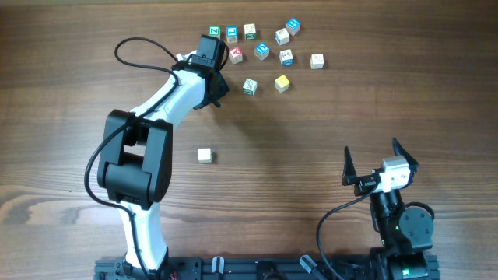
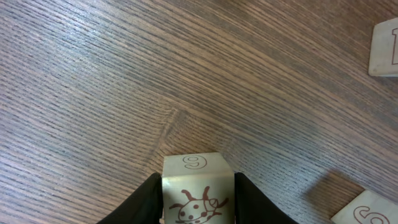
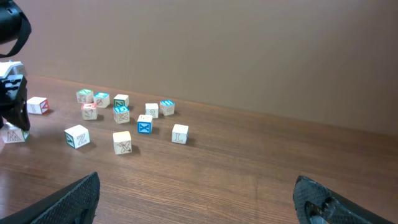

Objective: Form a horizontal line
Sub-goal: 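Lower the left gripper and grasp the white ladybug '6' block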

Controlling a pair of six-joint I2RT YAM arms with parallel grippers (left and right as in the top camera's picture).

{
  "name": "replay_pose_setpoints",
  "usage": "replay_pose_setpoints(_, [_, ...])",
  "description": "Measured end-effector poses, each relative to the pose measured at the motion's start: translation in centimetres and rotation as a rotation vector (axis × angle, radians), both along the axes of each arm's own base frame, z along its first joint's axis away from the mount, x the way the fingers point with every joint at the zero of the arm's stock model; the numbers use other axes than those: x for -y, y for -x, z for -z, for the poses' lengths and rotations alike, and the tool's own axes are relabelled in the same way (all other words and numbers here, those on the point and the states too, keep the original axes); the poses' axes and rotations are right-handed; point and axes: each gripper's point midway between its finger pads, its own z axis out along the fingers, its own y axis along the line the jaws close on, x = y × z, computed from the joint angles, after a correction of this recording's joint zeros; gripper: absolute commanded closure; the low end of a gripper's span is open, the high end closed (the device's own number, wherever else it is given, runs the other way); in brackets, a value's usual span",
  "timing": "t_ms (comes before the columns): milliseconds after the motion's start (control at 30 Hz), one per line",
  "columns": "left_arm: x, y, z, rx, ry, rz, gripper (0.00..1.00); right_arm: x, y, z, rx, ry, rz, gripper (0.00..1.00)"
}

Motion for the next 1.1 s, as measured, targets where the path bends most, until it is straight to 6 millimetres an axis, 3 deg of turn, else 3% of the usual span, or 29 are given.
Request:
replay_pose_setpoints(67, [-0.1,0.2,0.1,-0.011,-0.003,0.000,0.69,0.0,0.0,0.0,0.000,0.000,0.000,0.00])
replay_pose_setpoints(167, [-0.3,0.9,0.2,-0.041,-0.013,0.000,0.54,0.0,0.0,0.0,0.000,0.000,0.000,0.00])
replay_pose_setpoints(233, [-0.6,2.1,0.7,-0.089,-0.028,0.002,0.59,0.0,0.0,0.0,0.000,0.000,0.000,0.00])
replay_pose_setpoints(367, [-0.7,2.2,0.7,-0.103,-0.069,0.115,0.61,0.0,0.0,0.0,0.000,0.000,0.000,0.00])
replay_pose_setpoints(500, [-0.7,2.1,0.7,-0.107,-0.110,0.235,0.37,0.0,0.0,0.0,0.000,0.000,0.000,0.00])
replay_pose_setpoints(533, [-0.6,2.0,0.7,-0.105,-0.113,0.245,0.38,0.0,0.0,0.0,0.000,0.000,0.000,0.00])
replay_pose_setpoints(600, [-0.5,1.6,0.5,-0.088,-0.113,0.254,0.54,0.0,0.0,0.0,0.000,0.000,0.000,0.00])
replay_pose_setpoints(900, [0.0,1.0,0.4,-0.062,-0.107,0.296,0.65,0.0,0.0,0.0,0.000,0.000,0.000,0.00])
replay_pose_setpoints(1100, [0.7,1.3,0.5,-0.072,-0.097,0.395,0.56,0.0,0.0,0.0,0.000,0.000,0.000,0.00])
